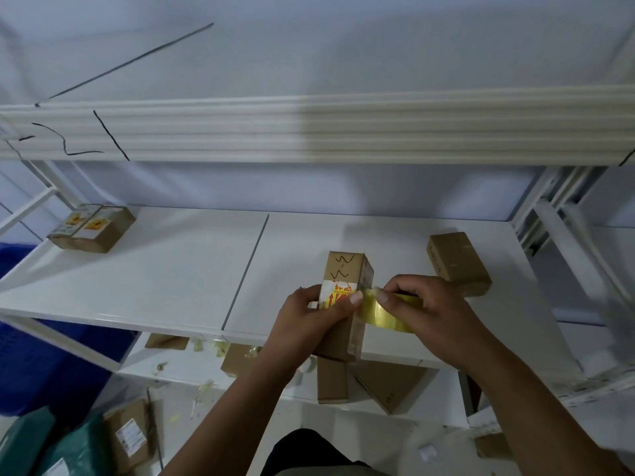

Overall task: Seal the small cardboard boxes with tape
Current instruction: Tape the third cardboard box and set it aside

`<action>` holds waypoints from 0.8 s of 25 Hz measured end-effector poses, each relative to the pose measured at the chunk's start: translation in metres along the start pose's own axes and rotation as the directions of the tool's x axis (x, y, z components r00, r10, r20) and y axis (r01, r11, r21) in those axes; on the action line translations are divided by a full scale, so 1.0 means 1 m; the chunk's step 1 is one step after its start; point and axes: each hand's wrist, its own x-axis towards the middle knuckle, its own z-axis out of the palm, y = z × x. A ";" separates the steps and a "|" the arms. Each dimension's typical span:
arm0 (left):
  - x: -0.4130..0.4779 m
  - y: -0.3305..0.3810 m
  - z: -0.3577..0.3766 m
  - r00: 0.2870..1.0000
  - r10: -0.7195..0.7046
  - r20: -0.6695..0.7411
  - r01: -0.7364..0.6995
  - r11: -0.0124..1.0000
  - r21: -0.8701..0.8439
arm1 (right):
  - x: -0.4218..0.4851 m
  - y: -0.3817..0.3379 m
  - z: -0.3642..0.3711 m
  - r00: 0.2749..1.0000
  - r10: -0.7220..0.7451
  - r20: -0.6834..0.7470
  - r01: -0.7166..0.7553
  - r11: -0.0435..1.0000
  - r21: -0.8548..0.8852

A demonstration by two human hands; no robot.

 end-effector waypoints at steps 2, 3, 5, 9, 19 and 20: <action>-0.002 -0.010 0.001 1.000 -0.008 -0.027 0.008 1.000 -0.020 | -0.004 0.000 -0.004 0.998 0.001 0.059 -0.003 1.000 0.023; -0.003 -0.015 0.002 0.998 -0.003 -0.056 0.001 1.000 -0.028 | -0.006 0.002 -0.007 0.996 0.001 0.085 -0.004 1.000 0.029; -0.005 -0.022 0.002 0.993 0.012 -0.117 -0.021 0.997 -0.071 | -0.007 0.005 -0.014 0.992 -0.005 0.125 0.000 0.999 0.037; -0.005 -0.031 -0.001 0.980 0.077 -0.184 -0.102 0.986 -0.129 | -0.005 0.013 -0.013 0.997 -0.017 0.078 0.015 1.000 0.027; -0.002 -0.042 -0.013 0.984 0.019 -0.175 -0.045 0.988 -0.145 | 0.018 0.034 0.008 0.995 0.096 0.025 -0.090 0.982 -0.169; -0.001 -0.042 -0.015 0.986 0.011 -0.168 -0.034 0.990 -0.134 | 0.017 0.034 0.009 0.995 0.096 0.033 -0.090 0.985 -0.148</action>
